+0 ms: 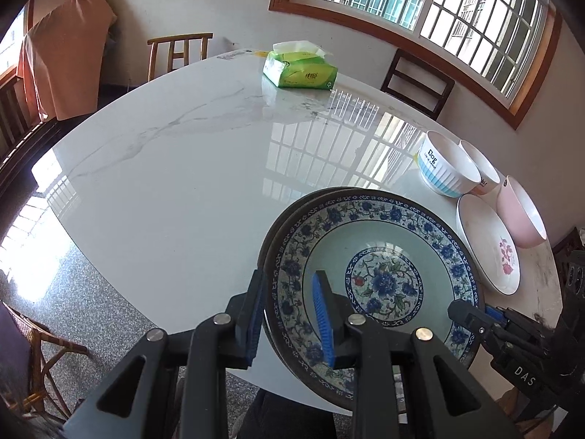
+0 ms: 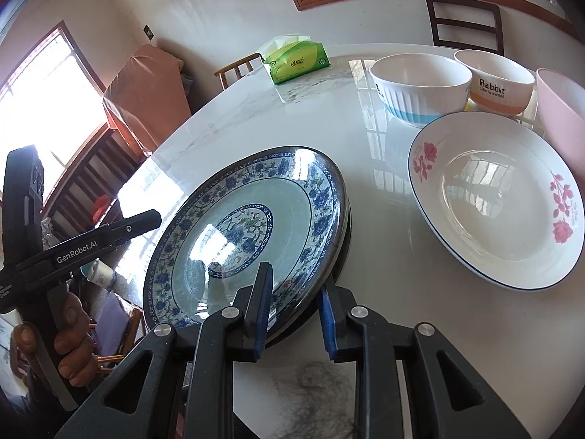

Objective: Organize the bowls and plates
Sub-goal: 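Lower the plate onto the other blue-and-white plate and open both grippers, then move both grippers to the rim of the white pink-flowered plate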

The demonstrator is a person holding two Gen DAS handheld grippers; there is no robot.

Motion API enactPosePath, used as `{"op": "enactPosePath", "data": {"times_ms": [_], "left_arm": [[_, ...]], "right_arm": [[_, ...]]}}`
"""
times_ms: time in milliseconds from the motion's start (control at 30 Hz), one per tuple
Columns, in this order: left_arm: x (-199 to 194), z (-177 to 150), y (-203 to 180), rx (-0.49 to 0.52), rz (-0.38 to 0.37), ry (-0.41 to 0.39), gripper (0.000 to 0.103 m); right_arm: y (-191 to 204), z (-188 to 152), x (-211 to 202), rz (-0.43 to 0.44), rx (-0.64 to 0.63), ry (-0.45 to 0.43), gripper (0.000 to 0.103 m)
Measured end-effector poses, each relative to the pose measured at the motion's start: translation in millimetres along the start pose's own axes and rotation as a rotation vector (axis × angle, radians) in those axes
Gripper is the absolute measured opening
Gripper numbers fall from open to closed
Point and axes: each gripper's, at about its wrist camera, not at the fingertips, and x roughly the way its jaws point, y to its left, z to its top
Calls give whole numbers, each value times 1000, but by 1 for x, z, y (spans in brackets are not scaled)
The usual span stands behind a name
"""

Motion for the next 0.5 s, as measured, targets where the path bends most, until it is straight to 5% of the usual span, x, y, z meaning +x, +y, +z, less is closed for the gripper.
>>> {"op": "enactPosePath", "data": {"times_ms": [67,200,500], "left_arm": [[0,-3,-1,2,-5,11,26],[1,-7,-3,17,3,18,26],[-3,-10,-4,1,-19,36,26]], "right_arm": [[2,-1,-1,-16,-9,-6,25],[5,-2,-4,-74,-40,-26,51],[30,-5,-5,-171,-215,-93,50]]}}
